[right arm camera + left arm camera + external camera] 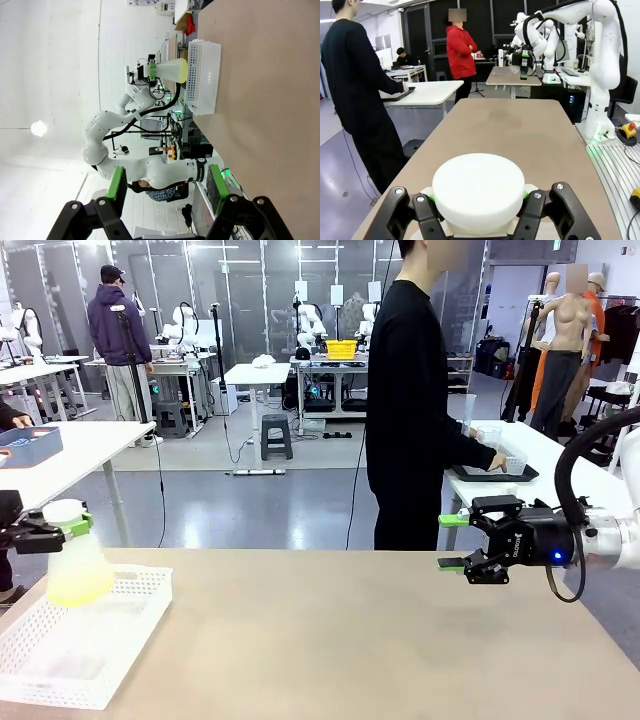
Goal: Prepare the solutions needed for the experiment.
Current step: When the human places the Big flask in the center of the table, pick up the Big flask and place it in the left Organizing basket.
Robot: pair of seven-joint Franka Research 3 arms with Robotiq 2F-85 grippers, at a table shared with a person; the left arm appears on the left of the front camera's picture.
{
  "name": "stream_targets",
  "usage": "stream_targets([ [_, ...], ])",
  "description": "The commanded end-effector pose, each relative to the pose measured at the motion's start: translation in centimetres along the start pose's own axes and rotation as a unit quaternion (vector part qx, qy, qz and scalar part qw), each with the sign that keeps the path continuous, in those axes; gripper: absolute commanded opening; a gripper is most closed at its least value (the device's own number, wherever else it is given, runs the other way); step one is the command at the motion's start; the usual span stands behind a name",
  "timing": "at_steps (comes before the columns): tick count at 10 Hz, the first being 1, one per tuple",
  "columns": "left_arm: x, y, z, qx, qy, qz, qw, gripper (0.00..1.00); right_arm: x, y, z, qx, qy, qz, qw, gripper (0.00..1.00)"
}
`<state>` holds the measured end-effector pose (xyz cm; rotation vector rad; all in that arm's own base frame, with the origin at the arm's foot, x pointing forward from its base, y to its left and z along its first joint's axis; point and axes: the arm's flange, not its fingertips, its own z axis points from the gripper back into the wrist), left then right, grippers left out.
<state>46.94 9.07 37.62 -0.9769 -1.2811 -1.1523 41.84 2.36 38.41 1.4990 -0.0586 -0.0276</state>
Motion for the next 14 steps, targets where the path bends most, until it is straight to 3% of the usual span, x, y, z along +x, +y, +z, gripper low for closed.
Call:
stream_targets([
  [1, -1.3, 1.1, 0.5, -0.009, -0.012, -0.022, 1.000, 0.00, -0.1, 0.0, -0.1, 0.002, -0.003, 0.006, 1.000, 0.81],
  [4, -4.2, 2.2, 0.7, -0.019, -0.035, -0.018, 0.999, 0.00, -0.1, 0.0, -0.1, 0.002, -0.003, 0.006, 1.000, 0.81],
  [8, -7.1, 3.2, -0.1, -0.055, -0.022, -0.010, 0.998, 0.00, -0.1, 0.0, -0.1, 0.002, -0.003, 0.006, 1.000, 0.81],
  [14, -9.9, 3.8, -0.4, -0.057, -0.009, -0.009, 0.998, 0.00, -0.1, 0.0, -0.1, 0.002, -0.003, 0.006, 1.000, 0.81],
])
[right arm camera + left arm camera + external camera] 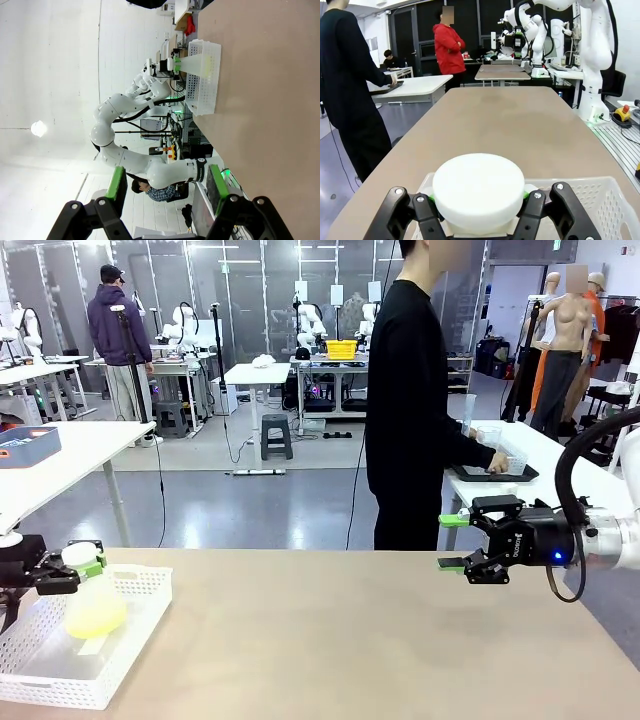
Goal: Prepare the solutions needed for the experiment.
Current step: When the human places the Big flask in the center of the table, pick up the Big flask and place it in the left Organizing basket.
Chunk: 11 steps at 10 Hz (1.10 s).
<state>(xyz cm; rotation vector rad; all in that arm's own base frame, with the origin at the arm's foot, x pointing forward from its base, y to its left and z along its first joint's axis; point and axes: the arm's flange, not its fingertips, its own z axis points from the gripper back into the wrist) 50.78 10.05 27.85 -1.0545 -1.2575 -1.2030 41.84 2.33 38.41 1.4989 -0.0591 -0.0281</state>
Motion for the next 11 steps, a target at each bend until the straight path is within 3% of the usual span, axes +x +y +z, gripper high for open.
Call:
stream_targets([
  [1, -0.1, 0.9, -0.2, -0.021, 0.005, -0.007, 1.000, 0.00, -0.1, 0.0, -0.1, 0.002, -0.002, 0.006, 1.000, 0.81],
  [3, -0.4, 1.1, 0.0, -0.025, -0.001, -0.001, 1.000, 0.00, -0.1, 0.0, -0.1, 0.002, -0.002, 0.006, 1.000, 0.81],
  [4, -0.5, 1.2, -0.1, -0.027, 0.000, 0.002, 1.000, 0.28, -0.1, 0.0, -0.1, 0.002, -0.002, 0.006, 1.000, 0.81],
  [5, -0.5, 1.3, -0.1, -0.030, 0.003, 0.007, 1.000, 0.41, -0.1, 0.0, -0.1, 0.002, -0.002, 0.006, 1.000, 0.81],
  [6, -0.4, 1.2, -0.3, -0.030, 0.003, 0.010, 0.999, 0.48, -0.1, 0.0, -0.1, 0.002, -0.002, 0.006, 1.000, 0.81],
  [11, -0.9, 1.1, 1.4, -0.011, 0.027, 0.022, 0.999, 1.00, -0.1, 0.0, -0.1, 0.002, -0.002, 0.006, 1.000, 0.81],
])
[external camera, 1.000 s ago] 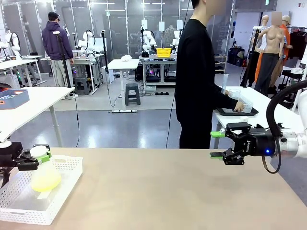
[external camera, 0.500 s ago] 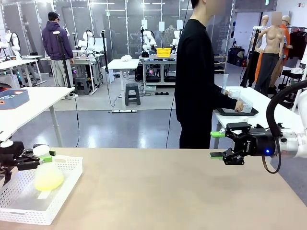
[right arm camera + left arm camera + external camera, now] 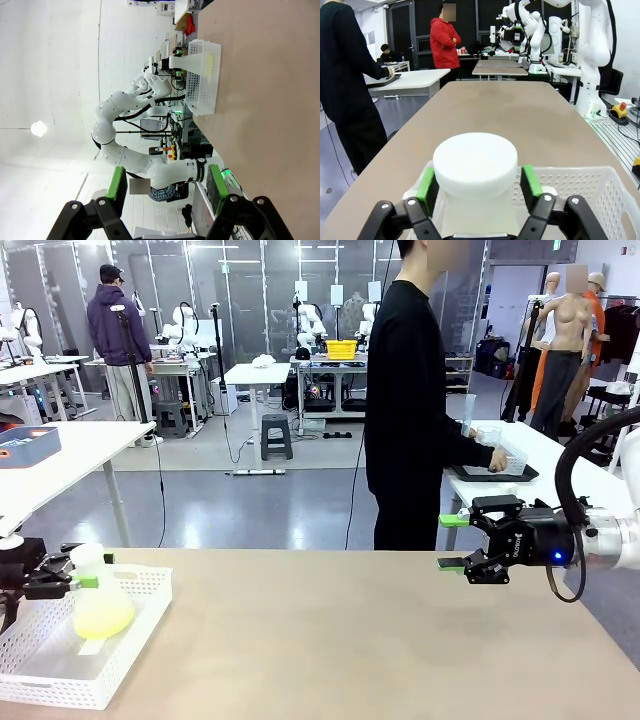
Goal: Prepare the solutions needed for the experiment.
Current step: When the human places the Big flask in the center of the table, pick up the Big flask and place it in the left Organizing basket.
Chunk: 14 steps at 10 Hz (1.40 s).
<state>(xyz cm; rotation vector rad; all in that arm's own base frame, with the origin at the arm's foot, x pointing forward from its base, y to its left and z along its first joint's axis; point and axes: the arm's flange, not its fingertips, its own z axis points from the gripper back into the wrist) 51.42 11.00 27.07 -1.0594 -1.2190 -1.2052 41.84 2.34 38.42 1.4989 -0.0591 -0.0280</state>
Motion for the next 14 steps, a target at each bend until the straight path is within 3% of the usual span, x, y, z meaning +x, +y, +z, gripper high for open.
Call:
stream_targets([
  [1, 0.1, 0.3, 0.8, -0.004, 0.020, 0.012, 1.000, 1.00, -0.1, 0.0, -0.1, 0.002, -0.002, 0.006, 1.000, 0.81],
  [4, 0.5, 1.1, 0.9, 0.027, 0.025, 0.013, 0.999, 1.00, -0.1, 0.0, -0.1, 0.002, -0.002, 0.006, 1.000, 0.81],
  [5, -0.2, -0.1, 0.7, 0.004, 0.010, 0.008, 1.000, 1.00, -0.1, 0.0, -0.1, 0.002, -0.002, 0.006, 1.000, 0.81],
  [14, -0.2, 0.1, 0.7, 0.008, 0.013, 0.009, 1.000, 1.00, -0.1, 0.0, -0.1, 0.002, -0.002, 0.006, 1.000, 0.81],
])
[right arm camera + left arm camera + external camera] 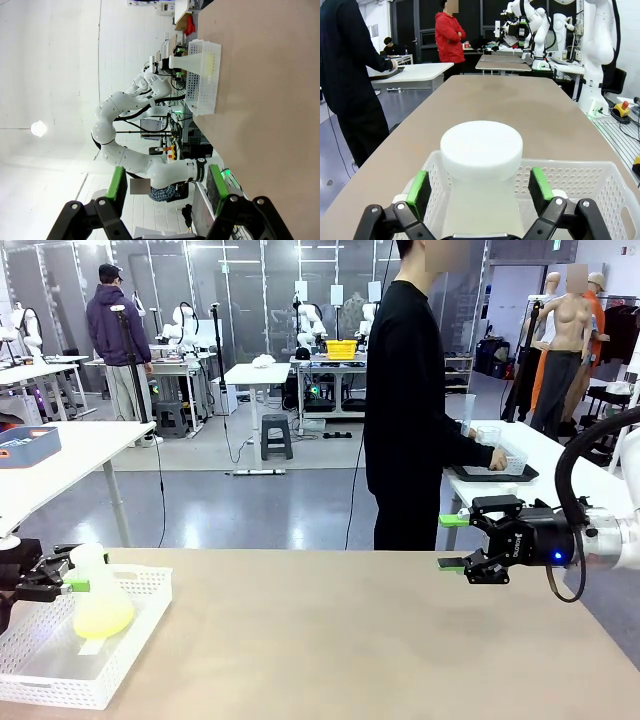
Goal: Prepare the solutions needed for the experiment.
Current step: When the human places the Big flask in the center of the table, pick up the Big flask and place it in the left Organizing basket.
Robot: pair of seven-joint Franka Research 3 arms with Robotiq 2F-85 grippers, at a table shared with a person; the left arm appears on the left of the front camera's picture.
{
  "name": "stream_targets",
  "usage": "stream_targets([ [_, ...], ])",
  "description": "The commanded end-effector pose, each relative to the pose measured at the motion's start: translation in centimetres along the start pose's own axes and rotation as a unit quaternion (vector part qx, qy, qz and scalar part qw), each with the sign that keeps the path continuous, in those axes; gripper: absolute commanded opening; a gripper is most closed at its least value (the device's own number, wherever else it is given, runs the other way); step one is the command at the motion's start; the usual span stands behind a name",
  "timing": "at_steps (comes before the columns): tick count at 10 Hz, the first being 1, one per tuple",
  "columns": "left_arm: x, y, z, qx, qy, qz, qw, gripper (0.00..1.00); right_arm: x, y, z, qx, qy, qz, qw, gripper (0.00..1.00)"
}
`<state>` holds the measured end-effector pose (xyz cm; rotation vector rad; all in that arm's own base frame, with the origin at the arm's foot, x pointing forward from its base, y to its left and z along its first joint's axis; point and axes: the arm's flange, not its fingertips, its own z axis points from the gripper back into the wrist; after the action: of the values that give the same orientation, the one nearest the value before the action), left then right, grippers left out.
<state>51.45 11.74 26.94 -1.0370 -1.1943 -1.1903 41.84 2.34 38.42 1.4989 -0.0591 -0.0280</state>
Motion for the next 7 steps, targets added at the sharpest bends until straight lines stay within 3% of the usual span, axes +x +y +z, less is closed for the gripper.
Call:
stream_targets([
  [1, 1.0, 0.1, 1.5, 0.003, -0.004, -0.010, 1.000, 1.00, -0.1, 0.0, -0.1, 0.002, -0.002, 0.006, 1.000, 0.81],
  [5, 2.0, -1.7, 7.7, 0.038, 0.017, 0.040, 0.998, 1.00, -0.1, 0.0, -0.1, 0.002, -0.002, 0.006, 1.000, 0.81],
  [7, 5.2, -2.8, 9.5, 0.009, -0.046, 0.162, 0.986, 1.00, -0.1, 0.0, -0.1, 0.002, -0.002, 0.006, 1.000, 0.81],
])
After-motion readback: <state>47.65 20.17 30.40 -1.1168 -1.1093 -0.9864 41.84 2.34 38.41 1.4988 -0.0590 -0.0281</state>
